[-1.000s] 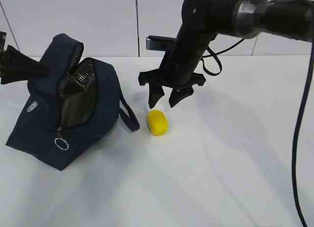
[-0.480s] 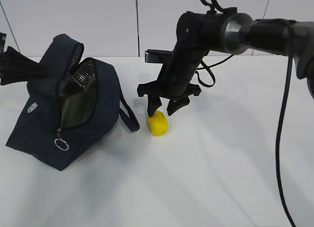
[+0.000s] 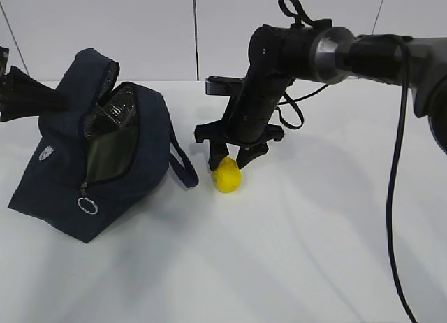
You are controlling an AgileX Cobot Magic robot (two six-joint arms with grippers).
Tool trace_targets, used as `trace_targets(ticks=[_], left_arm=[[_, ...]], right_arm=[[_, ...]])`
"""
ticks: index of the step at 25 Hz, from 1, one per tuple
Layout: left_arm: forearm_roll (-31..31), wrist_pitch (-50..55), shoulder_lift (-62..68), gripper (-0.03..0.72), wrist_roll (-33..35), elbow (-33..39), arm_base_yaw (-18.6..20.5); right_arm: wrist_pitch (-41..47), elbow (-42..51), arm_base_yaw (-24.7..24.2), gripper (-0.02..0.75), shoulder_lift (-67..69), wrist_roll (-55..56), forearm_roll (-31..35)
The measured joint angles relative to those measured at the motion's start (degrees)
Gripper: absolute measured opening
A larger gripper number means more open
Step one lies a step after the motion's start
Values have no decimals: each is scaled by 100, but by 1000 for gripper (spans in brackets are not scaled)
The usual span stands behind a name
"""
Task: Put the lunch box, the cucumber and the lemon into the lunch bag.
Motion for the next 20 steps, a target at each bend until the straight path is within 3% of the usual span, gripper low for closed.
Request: trace_targets(ticks=[6,12,20], left_arm=[[10,0,0,12,0,0,0],[10,0,0,11,0,0,0],[10,0,0,11,0,0,0]], right_arm=[[23,-11,49,442,0,0,18],[44,-11,93,519,0,0,22],[176,-19,98,535,76,0,-48]])
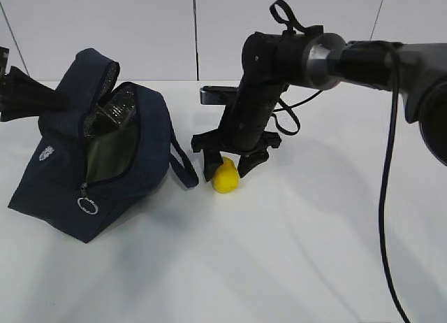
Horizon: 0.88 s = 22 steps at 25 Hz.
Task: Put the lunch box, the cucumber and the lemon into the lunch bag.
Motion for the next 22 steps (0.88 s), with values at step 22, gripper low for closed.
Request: trace_targets(ticks=[22], left_arm=[[242,0,0,11,0,0,0]], right_arm=[[711,-286,0,348,24,0,-45]])
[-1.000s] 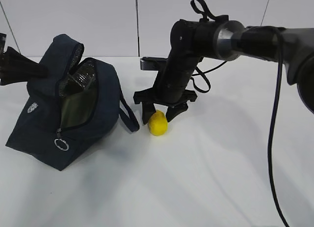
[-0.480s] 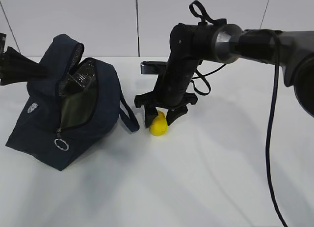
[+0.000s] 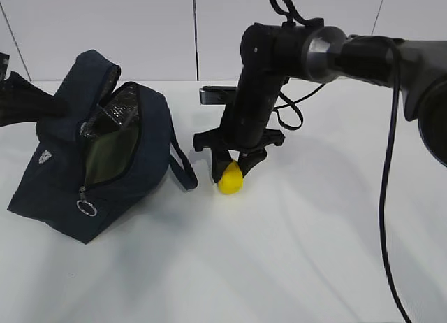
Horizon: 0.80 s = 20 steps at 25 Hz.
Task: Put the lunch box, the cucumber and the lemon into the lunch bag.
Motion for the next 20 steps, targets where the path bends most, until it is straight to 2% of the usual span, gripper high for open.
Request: trace_targets(ticks=[8,12,20], left_arm=[[254,-155,0,11,0,0,0],[303,-166,0,11,0,0,0],[335,-178,0,11,0,-6,0]], right_arm=[[236,-980,0,348,0,0,89],[252,-1327,0,348,-50,0,421],[321,-1726,0,347,-404,0,1496]])
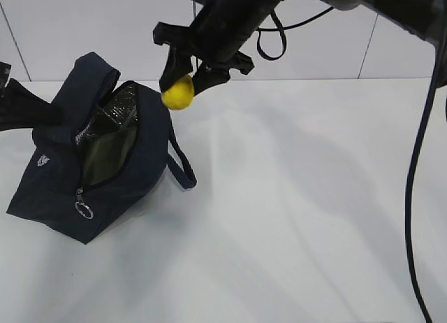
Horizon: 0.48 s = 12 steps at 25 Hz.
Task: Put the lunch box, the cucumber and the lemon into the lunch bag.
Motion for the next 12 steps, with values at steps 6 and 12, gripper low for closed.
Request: trace_targets(ticks=[6,12], left_arm=[[-11,0,0,11,-55,0,0],[-289,99,0,11,-67,0,0]], right_arm=[[16,-86,42,347,1,-257,1381],[16,-99,173,346,338,-306,1715]])
